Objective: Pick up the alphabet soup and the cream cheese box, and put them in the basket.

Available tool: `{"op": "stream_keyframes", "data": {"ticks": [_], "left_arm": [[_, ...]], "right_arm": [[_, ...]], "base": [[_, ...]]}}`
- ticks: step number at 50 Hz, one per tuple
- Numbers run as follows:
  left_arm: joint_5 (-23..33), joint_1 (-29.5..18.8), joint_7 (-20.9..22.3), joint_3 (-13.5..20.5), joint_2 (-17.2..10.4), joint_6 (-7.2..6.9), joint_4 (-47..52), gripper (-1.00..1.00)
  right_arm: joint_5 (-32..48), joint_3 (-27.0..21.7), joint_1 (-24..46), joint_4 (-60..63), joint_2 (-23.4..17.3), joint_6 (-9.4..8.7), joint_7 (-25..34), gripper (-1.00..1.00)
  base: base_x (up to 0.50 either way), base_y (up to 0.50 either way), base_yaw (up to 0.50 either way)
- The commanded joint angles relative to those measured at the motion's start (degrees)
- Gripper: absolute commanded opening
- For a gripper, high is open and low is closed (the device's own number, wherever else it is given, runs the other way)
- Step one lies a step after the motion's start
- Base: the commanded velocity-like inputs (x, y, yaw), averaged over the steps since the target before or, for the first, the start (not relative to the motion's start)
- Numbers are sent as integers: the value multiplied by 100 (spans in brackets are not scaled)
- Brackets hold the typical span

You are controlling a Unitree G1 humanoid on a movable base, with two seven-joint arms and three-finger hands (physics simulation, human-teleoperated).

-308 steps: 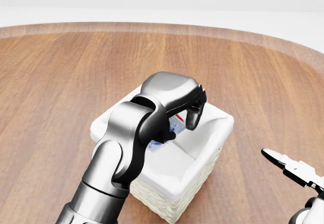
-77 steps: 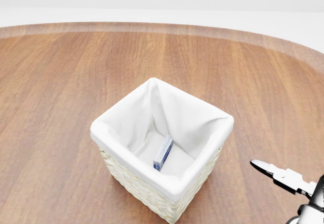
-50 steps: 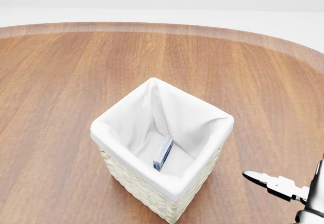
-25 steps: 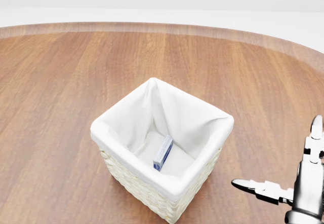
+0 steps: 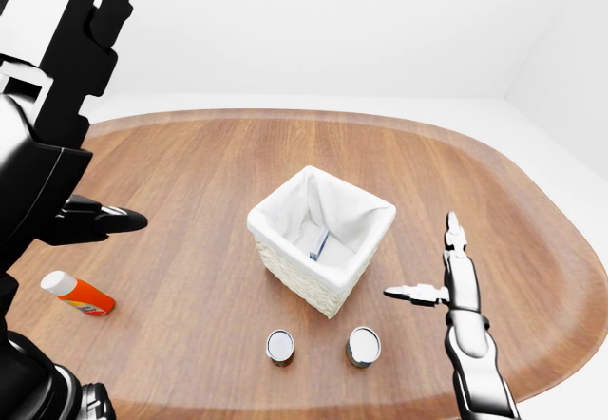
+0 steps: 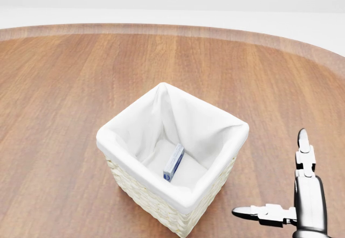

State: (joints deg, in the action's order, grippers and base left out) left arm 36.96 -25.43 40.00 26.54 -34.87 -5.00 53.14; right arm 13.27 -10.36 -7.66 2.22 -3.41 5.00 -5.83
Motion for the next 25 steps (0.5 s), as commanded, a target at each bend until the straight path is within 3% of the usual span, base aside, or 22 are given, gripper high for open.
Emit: {"op": "stream_keyframes", "data": {"ticks": [1, 22, 25], "left_arm": [[26, -25, 0, -19, -8, 0, -3, 100], [32, -1, 0, -11, 19, 0, -9, 100], [37, 18, 0, -15, 32, 0, -5, 100]], "right_arm": [[50, 74, -95, -44, -15, 0, 534, 100], [-149, -370, -247, -371, -123, 0, 1058, 100], [457, -364, -247, -514, -161, 0, 812, 100]], "base": [[0, 0, 0], [0, 0, 0], [0, 0, 0]]}}
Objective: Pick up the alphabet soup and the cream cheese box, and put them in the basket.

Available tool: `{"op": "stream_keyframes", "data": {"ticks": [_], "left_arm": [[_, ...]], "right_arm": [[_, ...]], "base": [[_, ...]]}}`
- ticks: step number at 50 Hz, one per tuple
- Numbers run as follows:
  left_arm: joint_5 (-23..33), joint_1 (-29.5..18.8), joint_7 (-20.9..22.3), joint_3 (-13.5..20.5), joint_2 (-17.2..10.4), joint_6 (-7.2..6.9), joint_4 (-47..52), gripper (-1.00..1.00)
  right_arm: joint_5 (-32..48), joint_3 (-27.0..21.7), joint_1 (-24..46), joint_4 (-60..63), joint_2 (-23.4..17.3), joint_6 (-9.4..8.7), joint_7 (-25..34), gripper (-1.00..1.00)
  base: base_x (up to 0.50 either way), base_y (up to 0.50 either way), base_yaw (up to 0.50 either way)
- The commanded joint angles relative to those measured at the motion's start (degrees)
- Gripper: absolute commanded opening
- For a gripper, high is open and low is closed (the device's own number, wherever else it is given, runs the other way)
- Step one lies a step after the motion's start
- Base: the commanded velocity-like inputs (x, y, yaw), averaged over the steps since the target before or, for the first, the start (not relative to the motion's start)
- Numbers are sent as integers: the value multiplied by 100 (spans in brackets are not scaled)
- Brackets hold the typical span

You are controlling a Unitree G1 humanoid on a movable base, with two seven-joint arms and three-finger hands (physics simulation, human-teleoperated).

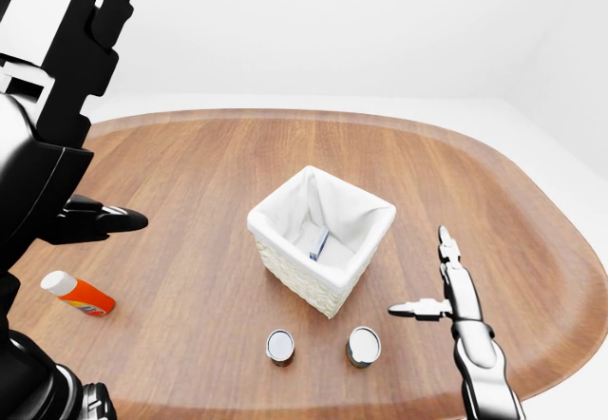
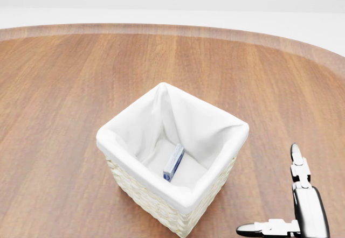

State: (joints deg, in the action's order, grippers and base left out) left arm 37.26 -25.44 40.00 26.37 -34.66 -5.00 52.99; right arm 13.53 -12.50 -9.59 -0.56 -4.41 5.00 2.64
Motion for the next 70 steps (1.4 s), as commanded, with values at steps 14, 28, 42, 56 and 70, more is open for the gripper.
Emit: {"op": "stream_keyframes", "data": {"ticks": [14, 28, 42, 56, 70], "left_arm": [[23, 3, 0, 5, -1, 0, 5, 100], [41, 6, 0, -6, 8, 0, 17, 100], [43, 5, 0, -6, 11, 0, 17, 100], [43, 5, 0, -5, 12, 0, 16, 100], [68, 8, 0, -7, 8, 0, 42, 100]], "right_arm": [[189, -463, -342, 289, -9, 0, 300, 100], [-306, -461, -228, 299, 91, 0, 678, 100], [-310, -451, -230, 299, 82, 0, 668, 100], [-312, -449, -231, 299, 79, 0, 665, 100], [-467, -330, -832, 922, 294, 0, 1503, 100]], "base": [[0, 0, 0], [0, 0, 0], [0, 0, 0], [0, 0, 0], [0, 0, 0]]}}
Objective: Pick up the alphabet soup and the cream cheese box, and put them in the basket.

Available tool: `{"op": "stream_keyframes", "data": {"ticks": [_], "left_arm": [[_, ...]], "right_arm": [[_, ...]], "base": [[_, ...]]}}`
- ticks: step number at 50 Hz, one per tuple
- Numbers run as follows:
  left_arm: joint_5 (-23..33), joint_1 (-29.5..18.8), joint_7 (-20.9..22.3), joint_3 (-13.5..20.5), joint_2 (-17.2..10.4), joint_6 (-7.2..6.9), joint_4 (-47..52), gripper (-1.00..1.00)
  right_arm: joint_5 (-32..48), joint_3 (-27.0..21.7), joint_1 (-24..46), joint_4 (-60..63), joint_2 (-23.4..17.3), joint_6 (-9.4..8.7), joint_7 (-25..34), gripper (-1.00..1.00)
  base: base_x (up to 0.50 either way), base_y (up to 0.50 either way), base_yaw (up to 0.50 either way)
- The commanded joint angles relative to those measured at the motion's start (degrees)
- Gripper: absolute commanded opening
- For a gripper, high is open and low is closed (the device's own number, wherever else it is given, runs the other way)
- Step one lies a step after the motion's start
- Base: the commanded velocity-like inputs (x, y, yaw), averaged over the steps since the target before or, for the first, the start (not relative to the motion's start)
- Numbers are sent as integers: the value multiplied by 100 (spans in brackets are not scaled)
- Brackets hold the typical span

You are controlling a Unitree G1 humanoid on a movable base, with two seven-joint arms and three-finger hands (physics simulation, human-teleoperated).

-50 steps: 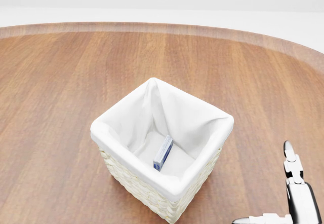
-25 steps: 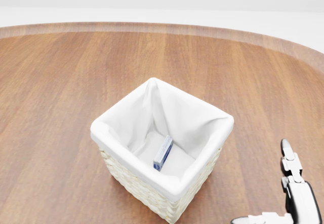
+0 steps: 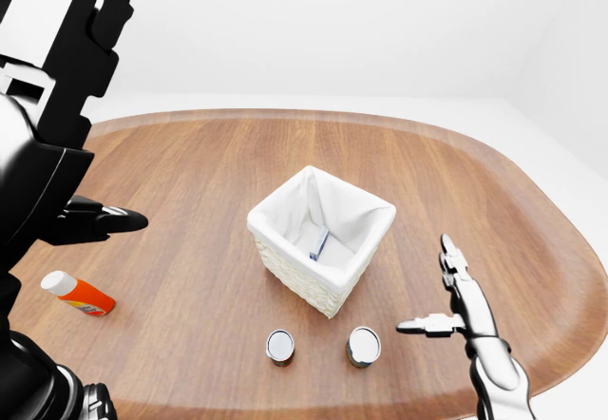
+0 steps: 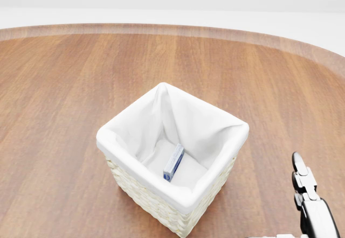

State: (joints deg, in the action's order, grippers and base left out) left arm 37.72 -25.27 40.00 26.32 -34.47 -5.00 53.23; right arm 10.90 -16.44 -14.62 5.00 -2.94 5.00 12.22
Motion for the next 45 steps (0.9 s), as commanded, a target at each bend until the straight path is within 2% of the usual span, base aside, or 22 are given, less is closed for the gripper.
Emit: {"op": "stream_keyframes", "data": {"ticks": [1, 8, 27, 35, 45], "left_arm": [[29, -16, 0, -4, -15, 0, 25, 100], [7, 38, 0, 8, 37, 0, 2, 100], [-19, 32, 0, 38, 5, 0, 18, 100], [-21, 48, 0, 26, 24, 0, 7, 100], [-27, 15, 0, 23, 9, 0, 4, 100]], "right_arm": [[-174, 61, -341, 377, 161, 0, 581, 100], [-207, 182, -481, 521, 231, 0, 980, 100], [227, 364, -877, 248, 294, 0, 1222, 100], [936, 387, -862, 2, 291, 0, 909, 100], [1280, 543, -833, -339, 186, 0, 614, 100]], "base": [[0, 0, 0], [0, 0, 0], [0, 0, 0], [0, 0, 0], [0, 0, 0]]}}
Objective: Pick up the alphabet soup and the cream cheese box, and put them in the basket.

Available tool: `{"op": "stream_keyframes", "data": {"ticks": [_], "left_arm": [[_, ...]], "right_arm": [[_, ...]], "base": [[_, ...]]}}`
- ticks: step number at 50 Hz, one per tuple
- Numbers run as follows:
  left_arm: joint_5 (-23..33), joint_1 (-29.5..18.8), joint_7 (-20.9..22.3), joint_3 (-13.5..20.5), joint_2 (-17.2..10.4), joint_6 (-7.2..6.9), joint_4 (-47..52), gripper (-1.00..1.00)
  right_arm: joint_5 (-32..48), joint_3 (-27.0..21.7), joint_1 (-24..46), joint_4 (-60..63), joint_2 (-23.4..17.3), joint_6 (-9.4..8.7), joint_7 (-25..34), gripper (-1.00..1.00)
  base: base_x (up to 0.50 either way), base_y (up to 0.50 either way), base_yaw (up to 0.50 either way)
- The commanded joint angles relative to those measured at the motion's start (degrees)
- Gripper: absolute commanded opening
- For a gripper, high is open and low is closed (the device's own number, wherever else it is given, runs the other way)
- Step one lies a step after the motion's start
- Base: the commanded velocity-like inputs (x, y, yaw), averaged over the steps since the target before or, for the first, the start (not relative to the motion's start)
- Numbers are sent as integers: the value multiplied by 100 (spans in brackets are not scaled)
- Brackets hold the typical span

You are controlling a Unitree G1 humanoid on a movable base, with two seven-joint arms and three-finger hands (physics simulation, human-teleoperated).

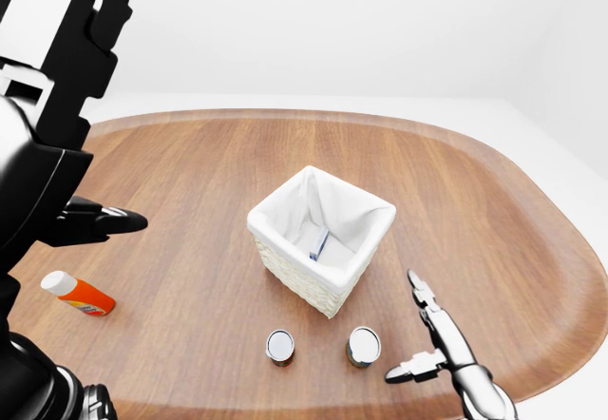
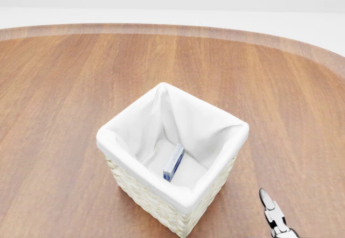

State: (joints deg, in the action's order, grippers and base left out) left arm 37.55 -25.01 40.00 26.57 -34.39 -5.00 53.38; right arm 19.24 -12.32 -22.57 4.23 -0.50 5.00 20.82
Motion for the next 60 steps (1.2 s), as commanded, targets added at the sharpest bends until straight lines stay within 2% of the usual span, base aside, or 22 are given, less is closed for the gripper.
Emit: {"op": "stream_keyframes", "data": {"ticks": [1, 11, 29, 60], "left_arm": [[-8, -21, 0, -1, -9, 0, -5, 100], [-9, -5, 0, -3, 0, 0, 5, 100], [-17, -1, 0, 7, 0, 0, 42, 100], [-39, -33, 0, 3, -38, 0, 27, 100]], "right_arm": [[437, 128, -1, -327, -87, 0, -270, 100], [713, 257, 144, -758, -155, 0, -603, 100], [1271, 842, 498, -1612, -377, 0, -1442, 100], [1259, 1373, 799, -2104, -446, 0, -1802, 100]], "base": [[0, 0, 0], [0, 0, 0], [0, 0, 0], [0, 0, 0]]}}
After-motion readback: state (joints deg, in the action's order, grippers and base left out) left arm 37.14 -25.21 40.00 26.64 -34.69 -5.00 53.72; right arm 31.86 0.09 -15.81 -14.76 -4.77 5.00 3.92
